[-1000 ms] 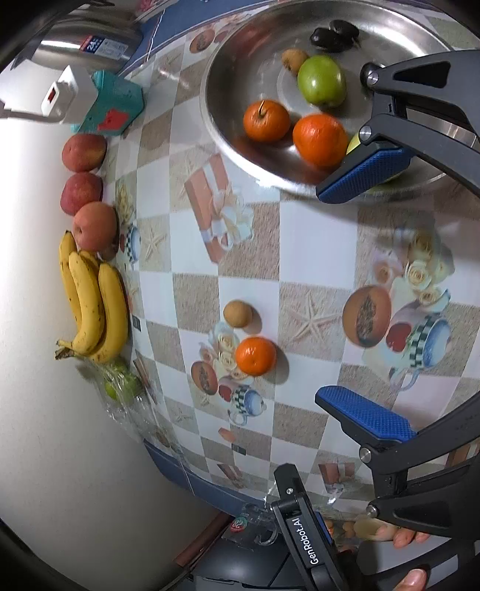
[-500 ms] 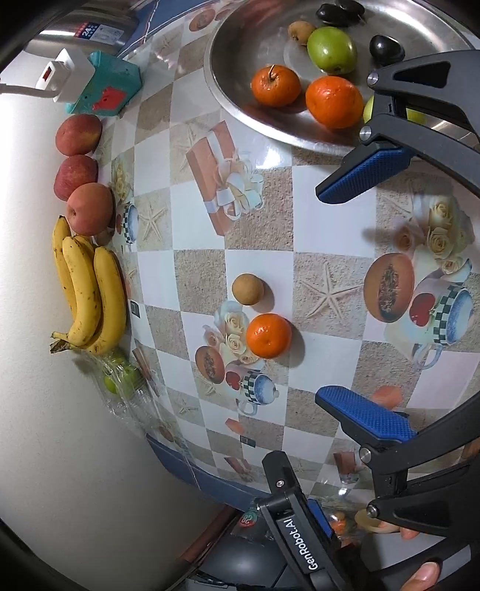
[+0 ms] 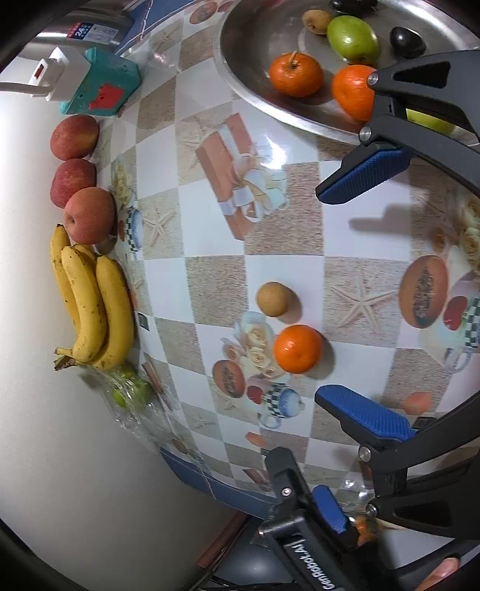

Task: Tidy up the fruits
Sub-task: 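Close the right tool on the last brown kiwi while the left tool approaches a mandarin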

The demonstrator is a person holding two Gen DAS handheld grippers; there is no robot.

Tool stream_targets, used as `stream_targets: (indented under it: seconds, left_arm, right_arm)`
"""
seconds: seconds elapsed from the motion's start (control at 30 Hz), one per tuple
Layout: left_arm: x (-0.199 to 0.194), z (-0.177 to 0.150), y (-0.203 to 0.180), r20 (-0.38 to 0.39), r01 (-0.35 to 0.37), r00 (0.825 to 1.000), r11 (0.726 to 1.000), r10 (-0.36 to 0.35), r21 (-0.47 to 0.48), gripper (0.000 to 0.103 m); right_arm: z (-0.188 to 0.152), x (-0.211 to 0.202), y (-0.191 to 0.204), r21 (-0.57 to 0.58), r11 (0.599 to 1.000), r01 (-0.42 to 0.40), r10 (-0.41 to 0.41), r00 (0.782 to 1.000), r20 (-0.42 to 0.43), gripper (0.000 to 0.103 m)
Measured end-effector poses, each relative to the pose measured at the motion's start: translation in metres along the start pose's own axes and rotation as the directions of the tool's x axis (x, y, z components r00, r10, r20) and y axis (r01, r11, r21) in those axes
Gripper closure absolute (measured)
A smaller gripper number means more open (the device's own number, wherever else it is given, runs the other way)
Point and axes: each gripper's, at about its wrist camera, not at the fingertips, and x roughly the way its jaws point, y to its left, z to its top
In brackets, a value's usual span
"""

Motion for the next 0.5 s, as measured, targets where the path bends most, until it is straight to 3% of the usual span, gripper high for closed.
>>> stream_targets:
  seconds: [0.07, 0.2, 0.3, 0.43, 0.5]
  left_arm:
    - [0.003, 0.001, -0.004, -0.001, 0.022, 1.0, 1.0, -0.022, 0.0, 0.0]
    - [0.007, 0.003, -0.009, -0.001, 0.048, 0.999, 0.999, -0.048, 0.002, 0.001]
    - [0.01, 0.002, -0.014, -0.004, 0.072, 0.997, 0.997, -0.072, 0.006, 0.003]
    - [0.017, 0.001, -0.021, -0.021, 0.098, 0.995, 0.995, -0.097, 0.007, 0.01]
    - [0.021, 0.0, -0.025, -0.034, 0.114, 0.993, 0.993, -0.114, 0.01, 0.011]
  right_arm:
    - [0.003, 0.003, -0.001, 0.007, 1.0, -0.001, 0.001, 1.0, 0.003, 0.007]
    - [0.007, 0.009, -0.001, 0.0, 1.0, 0.015, -0.015, 1.0, 0.009, 0.026]
    - [0.012, 0.012, -0.001, 0.003, 1.0, 0.009, -0.009, 1.0, 0.019, 0.03]
    - [0.017, 0.017, -0.001, 0.011, 1.0, -0.009, 0.008, 1.0, 0.024, 0.045]
    - [0.019, 0.02, 0.0, 0.01, 1.0, -0.012, 0.012, 1.0, 0.022, 0.046]
